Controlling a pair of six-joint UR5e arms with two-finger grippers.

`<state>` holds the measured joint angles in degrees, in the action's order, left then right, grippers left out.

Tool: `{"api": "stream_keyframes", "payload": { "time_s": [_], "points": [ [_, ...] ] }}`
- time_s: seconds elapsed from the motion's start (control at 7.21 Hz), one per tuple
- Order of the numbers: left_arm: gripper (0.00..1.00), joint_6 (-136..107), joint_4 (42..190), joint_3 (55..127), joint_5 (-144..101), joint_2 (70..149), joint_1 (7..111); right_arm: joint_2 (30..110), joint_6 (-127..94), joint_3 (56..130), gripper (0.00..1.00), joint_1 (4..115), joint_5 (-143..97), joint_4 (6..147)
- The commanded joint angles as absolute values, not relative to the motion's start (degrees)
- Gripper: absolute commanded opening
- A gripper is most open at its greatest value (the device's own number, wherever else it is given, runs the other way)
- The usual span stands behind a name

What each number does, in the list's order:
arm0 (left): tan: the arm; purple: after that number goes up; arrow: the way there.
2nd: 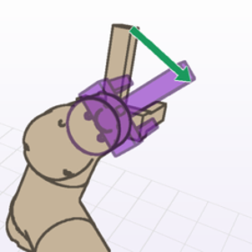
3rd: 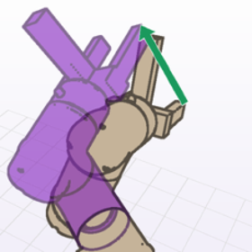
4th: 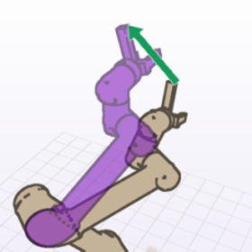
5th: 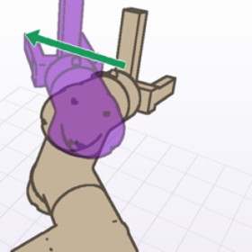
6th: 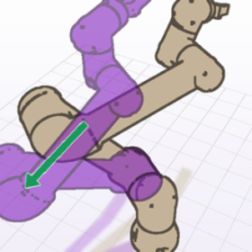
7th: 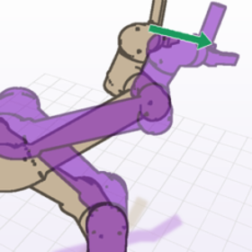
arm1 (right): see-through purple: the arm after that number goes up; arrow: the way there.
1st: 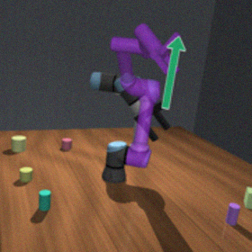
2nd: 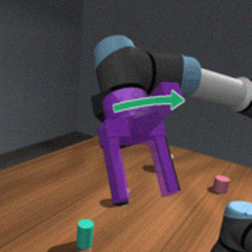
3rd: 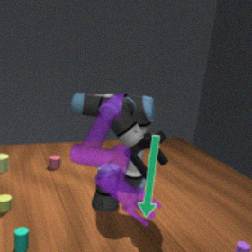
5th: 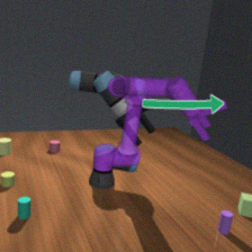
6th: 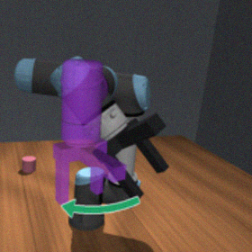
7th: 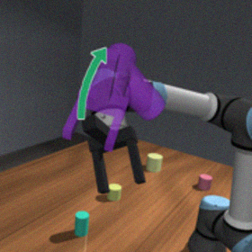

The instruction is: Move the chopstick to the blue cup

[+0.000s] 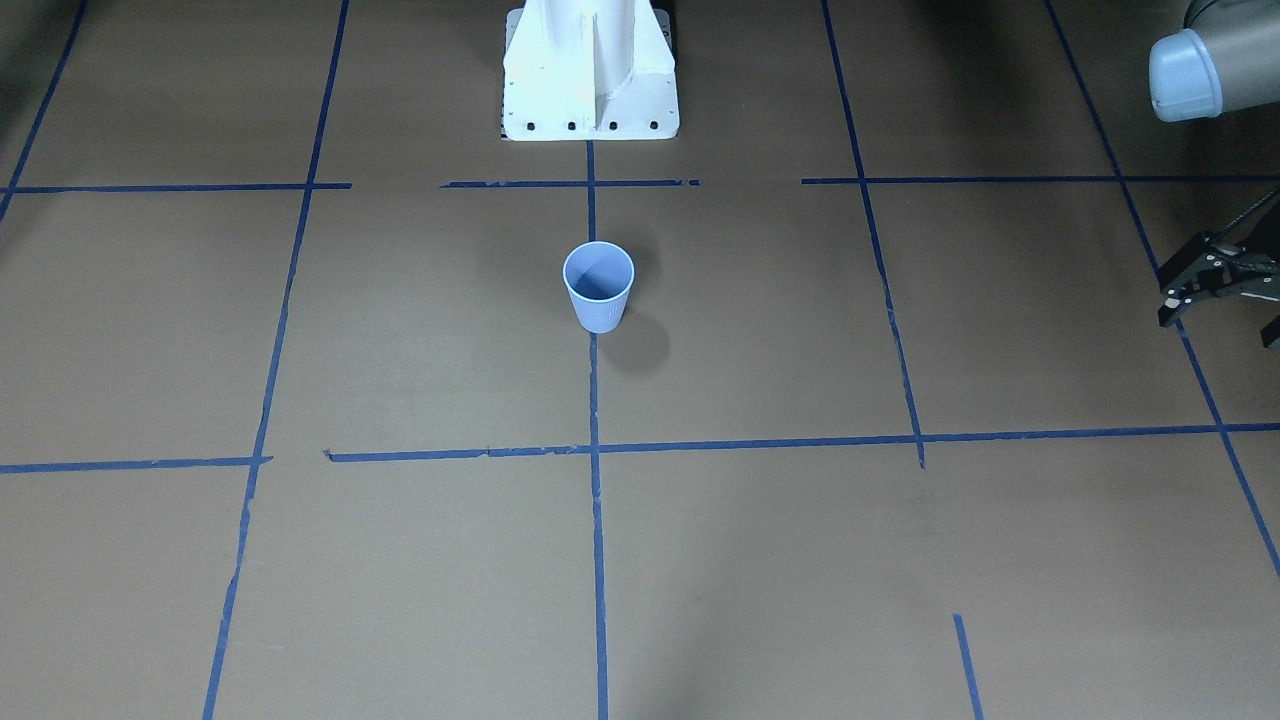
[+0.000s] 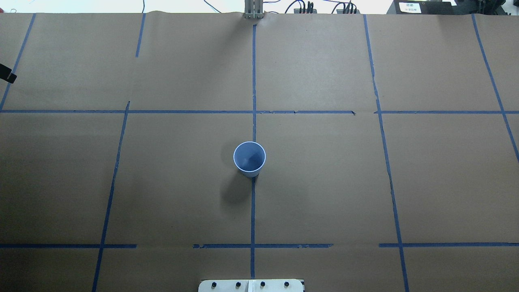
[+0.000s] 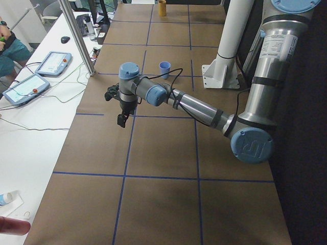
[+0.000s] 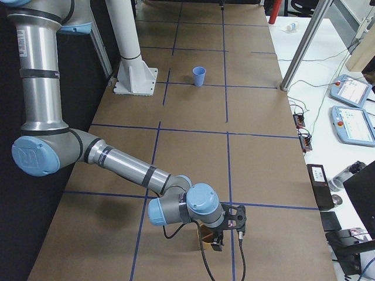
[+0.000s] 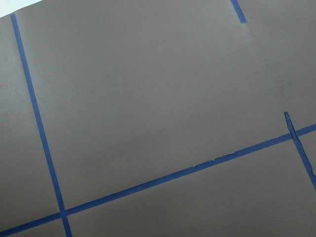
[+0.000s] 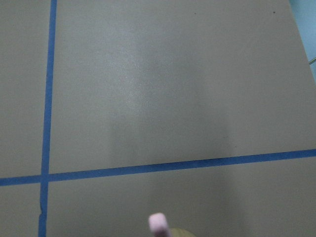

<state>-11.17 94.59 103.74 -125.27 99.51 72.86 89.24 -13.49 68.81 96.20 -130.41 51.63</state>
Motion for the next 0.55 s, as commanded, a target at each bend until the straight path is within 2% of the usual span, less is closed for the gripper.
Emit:
{"api": "stream_keyframes", "payload": {
  "time_s": [0.0, 0.14, 0.28, 0.42],
  "points": [
    [1.00, -11.25, 94.57, 104.06, -125.33, 99.40, 72.86, 88.86, -13.45, 69.08, 0.46, 95.80, -130.34, 51.50],
    [1.00, -11.25, 94.57, 104.15, -125.33, 99.32, 72.86, 87.99, -13.01, 69.34, 0.13, 95.80, -130.34, 51.50],
    [1.00, -11.34, 94.57, 104.15, -125.33, 99.23, 72.77, 87.20, -12.92, 69.35, 0.00, 95.80, -130.34, 51.59],
    [1.00, -11.69, 94.57, 104.41, -125.42, 99.05, 72.77, 87.01, -12.83, 69.87, 0.00, 96.06, -130.34, 51.50]
  ]
}}
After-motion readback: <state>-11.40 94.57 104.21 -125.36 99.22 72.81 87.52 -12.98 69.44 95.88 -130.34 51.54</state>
